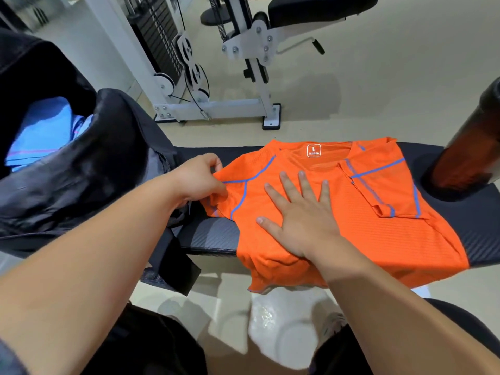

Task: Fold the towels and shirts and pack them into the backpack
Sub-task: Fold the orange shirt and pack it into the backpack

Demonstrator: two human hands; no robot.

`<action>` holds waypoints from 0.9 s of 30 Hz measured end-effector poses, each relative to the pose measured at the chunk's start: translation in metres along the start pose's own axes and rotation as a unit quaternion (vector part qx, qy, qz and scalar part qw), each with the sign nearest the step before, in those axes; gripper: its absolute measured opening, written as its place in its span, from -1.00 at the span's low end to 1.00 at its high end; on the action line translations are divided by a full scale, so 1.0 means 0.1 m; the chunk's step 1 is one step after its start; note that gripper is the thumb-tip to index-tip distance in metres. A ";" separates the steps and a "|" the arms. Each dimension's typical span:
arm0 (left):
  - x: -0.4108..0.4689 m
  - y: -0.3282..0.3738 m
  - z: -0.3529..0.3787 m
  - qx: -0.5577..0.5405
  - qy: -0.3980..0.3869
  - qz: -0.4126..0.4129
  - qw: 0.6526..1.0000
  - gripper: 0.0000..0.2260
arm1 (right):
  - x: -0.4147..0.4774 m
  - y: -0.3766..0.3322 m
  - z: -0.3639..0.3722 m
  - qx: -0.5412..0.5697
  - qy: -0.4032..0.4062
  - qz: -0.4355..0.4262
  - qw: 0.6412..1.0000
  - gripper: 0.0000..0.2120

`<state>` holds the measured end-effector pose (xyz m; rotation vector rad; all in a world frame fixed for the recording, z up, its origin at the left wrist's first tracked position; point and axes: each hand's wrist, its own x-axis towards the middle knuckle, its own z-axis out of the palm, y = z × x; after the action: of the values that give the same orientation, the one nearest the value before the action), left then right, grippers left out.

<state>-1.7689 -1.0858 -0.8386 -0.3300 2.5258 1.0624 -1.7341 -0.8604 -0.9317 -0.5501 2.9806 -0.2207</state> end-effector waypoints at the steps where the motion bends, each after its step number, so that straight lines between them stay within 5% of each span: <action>1: -0.04 0.00 -0.01 -0.031 -0.013 -0.009 0.999 -0.64 | 0.00 0.00 0.00 0.000 -0.001 0.000 1.000 -0.24; 4: -0.13 -0.08 -0.02 -0.184 0.011 -0.050 0.982 -0.53 | -0.01 0.00 -0.01 0.002 -0.004 0.000 1.000 -0.24; 7: -0.24 -0.17 0.06 -0.364 0.037 -0.090 0.926 -0.70 | -0.01 0.00 -0.02 0.003 -0.007 -0.001 1.000 -0.25; 10: -0.28 -0.27 0.20 -0.455 0.119 -0.084 0.878 -0.59 | -0.01 0.00 -0.03 0.002 -0.011 0.001 1.000 -0.25; 19: -0.19 0.12 0.34 -0.291 0.191 0.100 0.932 -0.50 | -0.01 0.01 -0.05 0.012 -0.015 -0.002 1.000 -0.24; 23: 0.01 0.52 0.53 -0.144 0.127 0.097 0.977 -0.40 | -0.02 0.07 -0.12 0.207 0.036 0.028 0.977 -0.23; 25: 0.08 0.64 0.67 -0.151 0.069 0.071 0.983 -0.41 | -0.03 0.15 -0.15 0.315 0.086 0.050 0.944 -0.36; 27: 0.12 0.69 0.78 -0.168 0.068 0.070 0.981 -0.48 | -0.07 0.27 -0.17 0.310 0.163 0.066 0.934 -0.44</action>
<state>-1.7841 -0.9832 -0.8501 -0.3282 2.5121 1.5776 -1.7394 -0.8308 -0.9189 -0.2473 2.9661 -1.2908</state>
